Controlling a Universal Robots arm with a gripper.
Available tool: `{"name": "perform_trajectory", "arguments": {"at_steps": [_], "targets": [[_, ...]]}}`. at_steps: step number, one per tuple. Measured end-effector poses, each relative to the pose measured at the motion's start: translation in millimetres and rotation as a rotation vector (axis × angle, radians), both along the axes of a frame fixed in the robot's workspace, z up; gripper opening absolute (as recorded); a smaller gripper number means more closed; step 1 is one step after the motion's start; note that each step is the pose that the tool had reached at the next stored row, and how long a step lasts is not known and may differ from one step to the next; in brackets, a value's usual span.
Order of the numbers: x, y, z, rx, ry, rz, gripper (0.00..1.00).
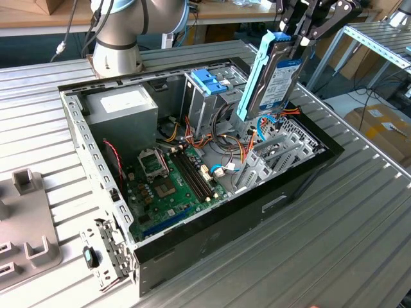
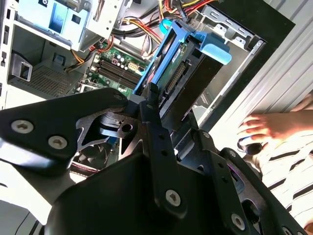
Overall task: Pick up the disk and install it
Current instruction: 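Pick up the disk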
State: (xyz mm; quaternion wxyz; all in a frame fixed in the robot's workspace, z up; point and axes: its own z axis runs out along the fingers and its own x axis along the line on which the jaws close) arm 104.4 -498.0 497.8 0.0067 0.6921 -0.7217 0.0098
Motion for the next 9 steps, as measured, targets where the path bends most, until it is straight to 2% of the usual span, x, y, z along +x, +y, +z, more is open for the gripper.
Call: {"name": "perform_trajectory", "arguments": {"at_steps": [5,9], "targets": [[0.7,-0.7,0.0,-0.0001,0.0000,0.000,0.35],[0.9,-3.0,0.0,-0.0002,0.0000,0.000,0.35]]}}
